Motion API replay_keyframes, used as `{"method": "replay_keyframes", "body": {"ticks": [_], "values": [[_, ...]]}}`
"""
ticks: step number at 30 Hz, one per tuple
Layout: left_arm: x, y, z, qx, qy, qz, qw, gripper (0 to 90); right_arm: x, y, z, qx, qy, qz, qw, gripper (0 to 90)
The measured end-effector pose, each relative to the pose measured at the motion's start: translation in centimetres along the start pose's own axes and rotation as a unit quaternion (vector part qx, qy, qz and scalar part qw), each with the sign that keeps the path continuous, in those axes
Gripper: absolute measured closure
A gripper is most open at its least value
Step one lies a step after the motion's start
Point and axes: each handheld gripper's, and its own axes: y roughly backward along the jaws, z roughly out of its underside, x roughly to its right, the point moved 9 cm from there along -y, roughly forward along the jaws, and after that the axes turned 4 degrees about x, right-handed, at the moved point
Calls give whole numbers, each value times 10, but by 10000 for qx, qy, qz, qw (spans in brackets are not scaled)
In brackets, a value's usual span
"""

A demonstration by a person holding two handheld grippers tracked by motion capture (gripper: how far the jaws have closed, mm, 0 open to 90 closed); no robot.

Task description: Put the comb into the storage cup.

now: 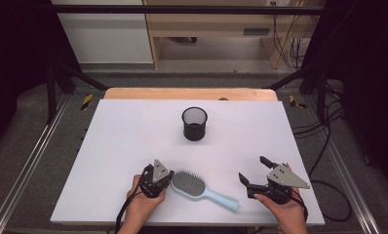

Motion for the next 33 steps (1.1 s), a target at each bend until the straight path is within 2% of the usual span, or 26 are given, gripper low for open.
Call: {"method": "replay_keyframes", "body": {"ticks": [7,12,13,15,16,19,20,21,22,23,24,25,26,27,28,29,30,31,32,33], "values": [[0,2,-3,107,52,41,9999,899,-9,-3,1,-230,-18,-203,9995,103],[-10,10,-6,280,156,-59,9995,898,-16,-4,1,-390,15,-389,9985,107],[-17,16,-7,406,224,-126,9988,898,-18,-3,1,-433,17,-436,9981,111],[-20,19,-7,476,260,-164,9984,896,-21,-4,2,-529,61,-538,9971,112],[-26,26,-8,629,330,-254,9971,893,-23,-4,2,-570,75,-577,9967,112],[-31,33,-8,751,399,-332,9958,863,-27,-4,3,-640,127,-683,9955,120],[-37,38,-8,826,413,-454,9947,837,-32,-5,4,-717,186,-776,9942,124],[-39,41,-8,867,425,-480,9942,822,-34,-5,4,-753,226,-826,9935,124],[-39,41,-8,867,425,-480,9942,796,-34,-5,4,-753,226,-826,9935,124],[-41,43,-9,926,434,-500,9935,748,-39,-5,5,-814,275,-909,9921,124],[-43,45,-10,995,436,-546,9926,672,-41,-5,6,-839,303,-929,9917,124],[-45,48,-11,1069,441,-639,9912,592,-43,-6,6,-865,314,-970,9910,124],[-50,52,-14,1250,476,-736,9883,530,-44,-6,6,-877,327,-1006,9905,124],[-50,52,-14,1250,476,-736,9883,471,-44,-6,6,-877,327,-1006,9905,124],[-52,55,-16,1344,514,-773,9866,471,-46,-7,6,-896,327,-1034,9901,124],[-56,61,-19,1514,558,-836,9833,360,-50,-8,6,-947,345,-1089,9889,125],[-57,65,-21,1614,566,-848,9816,327,-51,-8,7,-977,371,-1107,9884,125],[-57,65,-21,1614,566,-848,9816,276,-51,-8,7,-977,371,-1107,9884,125],[-61,72,-23,1744,560,-898,9790,232,-55,-9,7,-1039,403,-1138,9872,125],[-61,72,-23,1744,560,-898,9790,203,-55,-9,7,-1039,403,-1138,9872,125]]}}
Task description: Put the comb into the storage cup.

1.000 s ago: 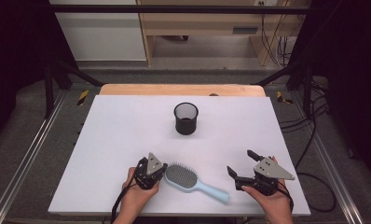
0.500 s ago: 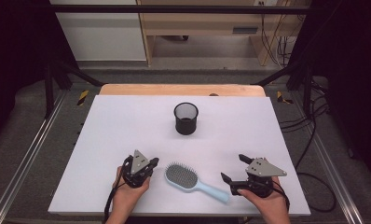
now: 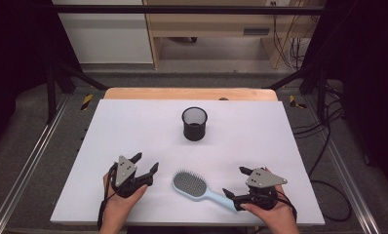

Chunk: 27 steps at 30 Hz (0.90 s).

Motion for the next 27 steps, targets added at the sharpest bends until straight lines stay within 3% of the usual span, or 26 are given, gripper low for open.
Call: {"method": "replay_keyframes", "body": {"ticks": [2,5,12,14,21,24,27], "values": [[-5,4,-3,81,99,-39,9999,119,-4,-3,0,-129,66,-42,9999,111],[-13,12,-5,162,206,-51,9996,72,-7,-6,1,-216,129,-60,9997,108],[-33,35,-3,232,418,-217,9986,46,-19,-13,3,-460,208,-256,9984,148],[-38,42,1,218,443,-263,9984,45,-23,-17,7,-671,201,-373,9968,195],[-45,41,4,235,569,-301,9976,33,-34,-29,16,-1202,117,-686,9903,332],[-46,41,5,231,591,-282,9976,33,-37,-34,19,-1344,138,-714,9883,365],[-46,39,7,210,625,-267,9975,33,-42,-42,24,-1581,204,-853,9835,444]]}}
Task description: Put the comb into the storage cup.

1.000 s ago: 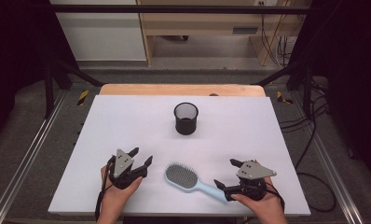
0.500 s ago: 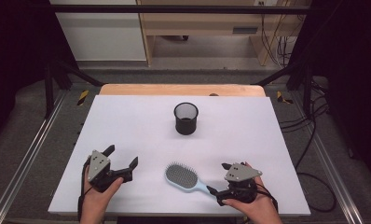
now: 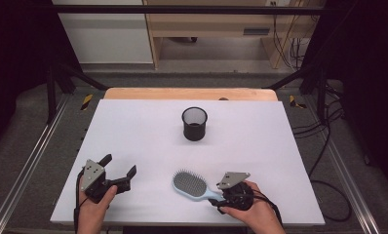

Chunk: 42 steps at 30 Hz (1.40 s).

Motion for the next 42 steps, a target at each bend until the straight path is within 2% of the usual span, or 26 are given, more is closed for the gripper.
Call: {"method": "replay_keyframes", "body": {"ticks": [5,10,11,19,22,32,38,42], "values": [[0,-1,2,-44,7,-3,10000,33,0,-8,1,-182,38,-140,9997,498],[2,-2,3,-79,-15,3,10000,36,0,-13,0,-318,53,-140,9994,526],[4,-2,4,-89,1,31,10000,38,-1,-15,0,-417,103,-174,9989,534],[11,-5,5,-147,-141,69,9998,41,-2,-20,-5,-585,190,-250,9978,590],[14,-6,6,-166,-176,76,9997,42,-1,-21,-1,-771,227,-256,9964,610],[18,-7,8,-213,-196,118,9995,47,-2,-20,1,-662,131,-155,9976,672],[17,-7,7,-197,-193,112,9996,48,-1,-20,2,-628,52,-211,9978,690],[14,-7,7,-189,-171,88,9996,48,-1,-20,1,-640,96,-215,9977,692]]}}
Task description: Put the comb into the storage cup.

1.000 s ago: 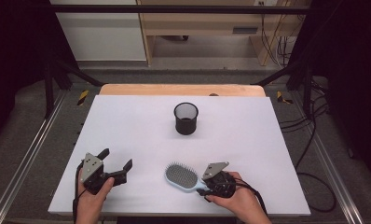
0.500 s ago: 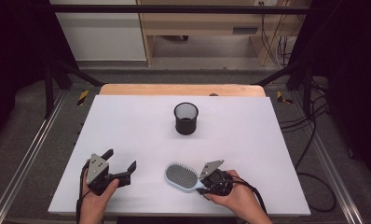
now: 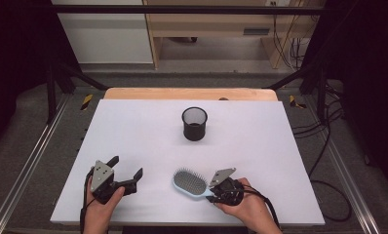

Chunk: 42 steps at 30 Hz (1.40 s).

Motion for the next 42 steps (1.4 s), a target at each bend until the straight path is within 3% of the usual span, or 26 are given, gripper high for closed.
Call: {"method": "replay_keyframes", "body": {"ticks": [16,28,38,42], "values": [[-5,2,-2,46,47,-50,10000,49,2,1,-2,78,77,92,9999,694],[-7,2,-3,72,75,-71,9999,50,11,8,-6,306,-51,320,9990,695],[-9,5,-7,221,153,-113,9996,56,28,23,-14,783,-199,655,9946,695],[-8,7,-14,465,264,-63,9985,57,32,26,-15,893,-246,723,9931,696]]}}
